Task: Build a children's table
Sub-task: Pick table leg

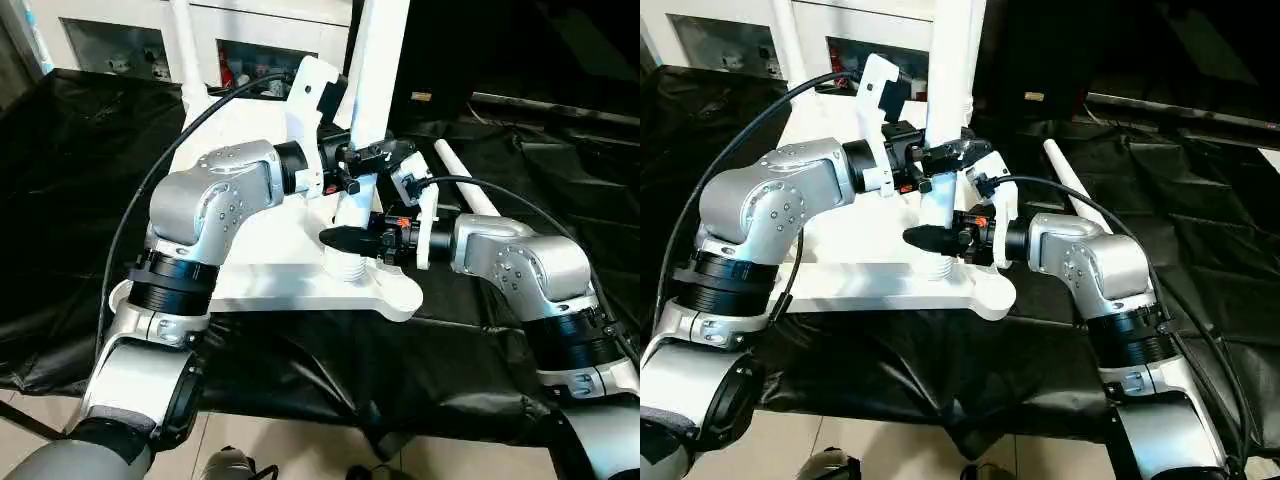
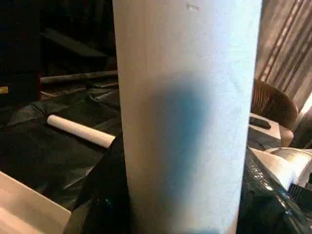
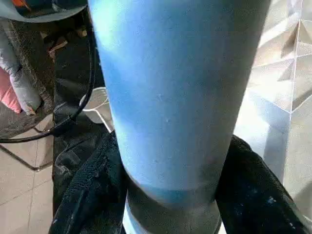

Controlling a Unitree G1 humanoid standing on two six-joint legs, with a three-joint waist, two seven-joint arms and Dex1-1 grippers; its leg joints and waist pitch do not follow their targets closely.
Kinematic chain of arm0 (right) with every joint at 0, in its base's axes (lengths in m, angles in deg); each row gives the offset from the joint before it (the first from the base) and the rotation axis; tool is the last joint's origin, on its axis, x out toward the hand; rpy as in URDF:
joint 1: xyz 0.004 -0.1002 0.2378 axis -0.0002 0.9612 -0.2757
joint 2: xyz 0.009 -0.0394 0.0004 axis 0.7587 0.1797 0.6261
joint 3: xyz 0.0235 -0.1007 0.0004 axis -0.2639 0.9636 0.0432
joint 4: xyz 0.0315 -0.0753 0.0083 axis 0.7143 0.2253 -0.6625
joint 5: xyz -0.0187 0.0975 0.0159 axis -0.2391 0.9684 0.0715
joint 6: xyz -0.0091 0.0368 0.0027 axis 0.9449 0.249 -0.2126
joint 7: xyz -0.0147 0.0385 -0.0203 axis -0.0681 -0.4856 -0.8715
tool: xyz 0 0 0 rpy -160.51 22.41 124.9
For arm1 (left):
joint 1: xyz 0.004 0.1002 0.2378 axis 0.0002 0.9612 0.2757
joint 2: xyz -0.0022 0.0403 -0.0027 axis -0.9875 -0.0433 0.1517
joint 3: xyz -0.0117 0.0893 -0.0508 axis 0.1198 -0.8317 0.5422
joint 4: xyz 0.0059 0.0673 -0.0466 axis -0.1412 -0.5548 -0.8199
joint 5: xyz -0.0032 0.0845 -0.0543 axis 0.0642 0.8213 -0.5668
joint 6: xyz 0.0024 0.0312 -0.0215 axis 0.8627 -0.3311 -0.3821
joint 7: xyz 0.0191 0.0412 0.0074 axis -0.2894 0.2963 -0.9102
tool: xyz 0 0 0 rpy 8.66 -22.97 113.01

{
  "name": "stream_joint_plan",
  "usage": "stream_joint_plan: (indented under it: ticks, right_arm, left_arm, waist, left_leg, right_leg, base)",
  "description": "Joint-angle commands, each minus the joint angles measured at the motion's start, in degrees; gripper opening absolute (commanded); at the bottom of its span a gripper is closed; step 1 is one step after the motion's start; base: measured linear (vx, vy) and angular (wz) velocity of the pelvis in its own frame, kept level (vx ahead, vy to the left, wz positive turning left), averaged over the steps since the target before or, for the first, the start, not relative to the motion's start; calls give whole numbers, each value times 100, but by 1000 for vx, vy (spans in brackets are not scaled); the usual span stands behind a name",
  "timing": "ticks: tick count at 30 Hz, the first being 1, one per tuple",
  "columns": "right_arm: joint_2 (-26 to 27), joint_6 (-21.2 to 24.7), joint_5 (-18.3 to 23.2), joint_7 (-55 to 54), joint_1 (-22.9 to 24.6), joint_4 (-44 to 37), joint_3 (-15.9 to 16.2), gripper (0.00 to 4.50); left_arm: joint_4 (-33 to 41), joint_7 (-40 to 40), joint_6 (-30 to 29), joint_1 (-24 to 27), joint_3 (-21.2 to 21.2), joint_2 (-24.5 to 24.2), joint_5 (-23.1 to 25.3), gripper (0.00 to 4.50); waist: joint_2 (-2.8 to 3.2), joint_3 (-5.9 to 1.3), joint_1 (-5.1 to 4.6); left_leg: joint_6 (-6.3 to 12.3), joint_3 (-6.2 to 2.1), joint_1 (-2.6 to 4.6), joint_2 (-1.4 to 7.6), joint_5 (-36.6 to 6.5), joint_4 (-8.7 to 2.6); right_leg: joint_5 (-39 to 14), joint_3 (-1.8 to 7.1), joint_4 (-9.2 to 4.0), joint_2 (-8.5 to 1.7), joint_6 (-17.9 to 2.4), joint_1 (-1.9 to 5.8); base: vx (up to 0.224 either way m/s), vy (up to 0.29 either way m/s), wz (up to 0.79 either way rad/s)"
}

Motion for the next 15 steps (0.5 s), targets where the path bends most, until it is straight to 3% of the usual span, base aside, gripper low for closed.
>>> stream_joint_plan:
  ticks: [1, 7, 9, 15]
  right_arm:
    - [-51, -38, -40, -198, 64, 60, -208, 199]
    - [-16, -102, -23, -230, 139, -21, -248, 194]
    - [-15, -113, -20, -227, 152, -37, -248, 250]
    - [111, -93, 51, -342, 105, -25, -331, 305]
  left_arm:
    - [289, 73, -85, 83, -150, 82, -79, 258]
    - [282, -177, -76, 134, 71, 166, -110, 245]
    - [291, -181, -84, 135, 69, 153, -100, 223]
    - [386, -147, -183, 181, 83, 136, -153, 190]
  waist:
    - [2, -503, -8]
    - [-16, -509, -9]
    - [-17, -502, -14]
    - [-3, -504, -23]
  left_leg:
    - [-101, 29, 88, 51, -910, -355]
    - [-101, 30, 86, 51, -929, -355]
    - [-103, 29, 86, 48, -979, -356]
    - [-114, 24, 87, 52, -969, -360]
  right_leg:
    - [-1385, 189, -363, -215, -851, 409]
    - [-1344, 186, -367, -207, -869, 413]
    - [-1439, 184, -383, -209, -829, 409]
    - [-1411, 183, -375, -206, -837, 404]
  base:
    - [0, 0, 0]
    - [0, 0, 0]
    - [0, 0, 0]
    - [0, 0, 0]
